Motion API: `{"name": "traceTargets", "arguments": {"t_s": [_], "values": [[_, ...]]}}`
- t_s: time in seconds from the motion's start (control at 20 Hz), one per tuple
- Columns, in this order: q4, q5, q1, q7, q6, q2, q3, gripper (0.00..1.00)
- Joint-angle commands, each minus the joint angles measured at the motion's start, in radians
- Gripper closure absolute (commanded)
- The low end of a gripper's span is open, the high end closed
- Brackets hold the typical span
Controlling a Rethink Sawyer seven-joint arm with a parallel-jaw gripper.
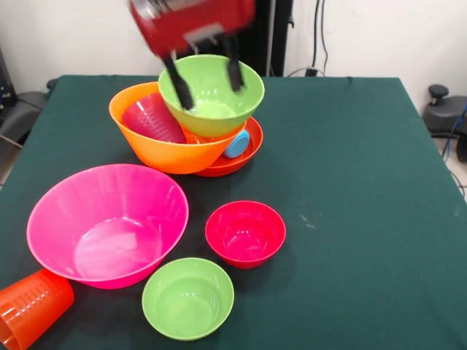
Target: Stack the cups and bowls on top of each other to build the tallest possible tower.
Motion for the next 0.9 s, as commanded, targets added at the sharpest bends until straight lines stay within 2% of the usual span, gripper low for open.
{"name": "traceTargets", "arguments": {"t_s": [0.05, 0.6, 0.9], "values": [[-0.119, -0.088, 0.126, 0.056, -0.124, 0.149, -0.163, 0.0], [-0.124, -0.119, 0.199, 0.097, -0.252, 0.157, -0.297, 0.0], [-0.151, -0.176, 0.254, 0.125, -0.36, 0.196, -0.385, 0.0]]}}
